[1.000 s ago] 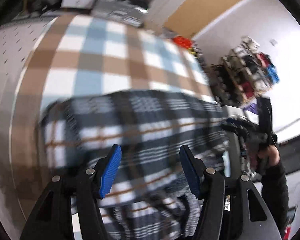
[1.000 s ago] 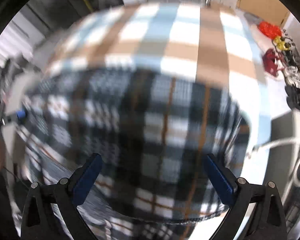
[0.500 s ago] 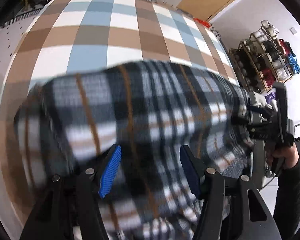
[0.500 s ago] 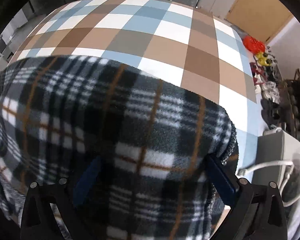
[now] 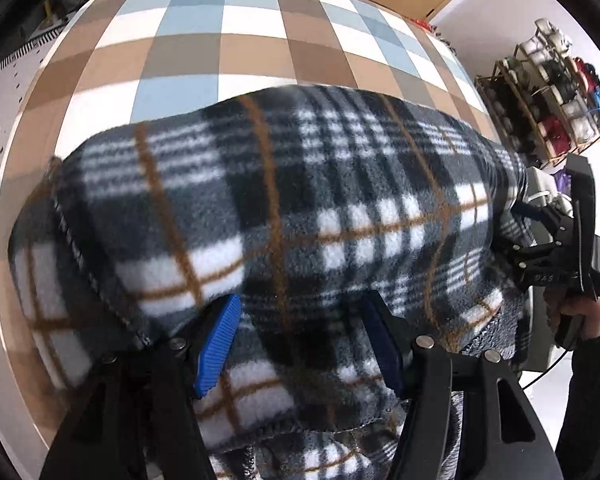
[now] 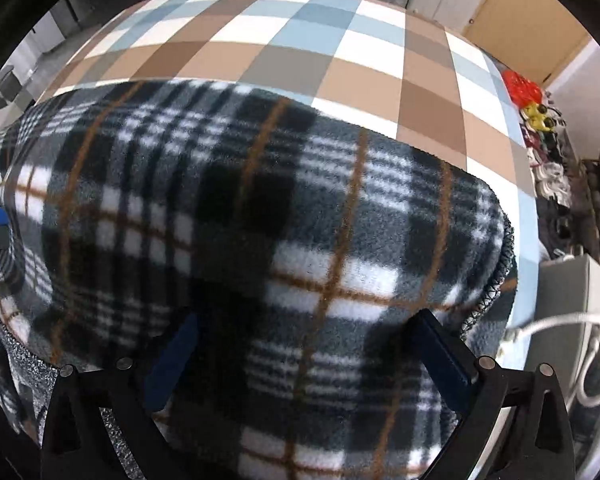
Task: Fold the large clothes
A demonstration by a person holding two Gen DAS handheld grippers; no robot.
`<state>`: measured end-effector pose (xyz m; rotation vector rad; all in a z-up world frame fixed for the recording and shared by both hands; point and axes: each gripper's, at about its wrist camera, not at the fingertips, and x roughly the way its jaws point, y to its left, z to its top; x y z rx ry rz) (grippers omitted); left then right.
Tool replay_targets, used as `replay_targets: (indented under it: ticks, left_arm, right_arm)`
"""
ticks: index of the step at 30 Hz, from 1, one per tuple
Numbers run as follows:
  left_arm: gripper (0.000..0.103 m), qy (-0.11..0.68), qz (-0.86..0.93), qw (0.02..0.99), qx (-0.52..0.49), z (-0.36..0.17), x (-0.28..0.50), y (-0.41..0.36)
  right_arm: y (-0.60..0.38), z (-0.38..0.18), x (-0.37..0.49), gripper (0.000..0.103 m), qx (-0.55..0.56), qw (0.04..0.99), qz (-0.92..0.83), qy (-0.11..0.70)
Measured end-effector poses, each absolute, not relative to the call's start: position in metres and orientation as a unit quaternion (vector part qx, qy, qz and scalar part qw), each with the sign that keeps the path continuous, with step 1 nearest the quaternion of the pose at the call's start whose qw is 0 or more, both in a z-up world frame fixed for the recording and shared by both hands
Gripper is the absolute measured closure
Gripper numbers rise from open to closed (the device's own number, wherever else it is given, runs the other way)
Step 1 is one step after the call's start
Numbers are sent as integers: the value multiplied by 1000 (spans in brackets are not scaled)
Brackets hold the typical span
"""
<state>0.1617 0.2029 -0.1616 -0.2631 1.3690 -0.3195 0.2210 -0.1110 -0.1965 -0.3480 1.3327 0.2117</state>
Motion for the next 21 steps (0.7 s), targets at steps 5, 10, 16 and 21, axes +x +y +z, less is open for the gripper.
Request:
replay_targets:
  ticks: [5, 10, 16, 21]
  left_arm:
    - [45, 626, -142, 759, -110, -156, 174, 207]
    - [45, 627, -143, 761, -81, -150, 157, 199]
    - [45, 590, -183, 786, -19, -145, 96, 182]
    - [45, 582, -182, 788, -89, -154, 84, 200]
  right_arm:
    - [-111, -198, 239, 0, -150, 783, 93, 596]
    - [-108, -193, 237, 0, -147, 782, 90, 600]
    - [-84, -166, 179, 0, -127, 795, 161, 571]
    - [-88, -190, 147, 0, -142, 806, 110, 564]
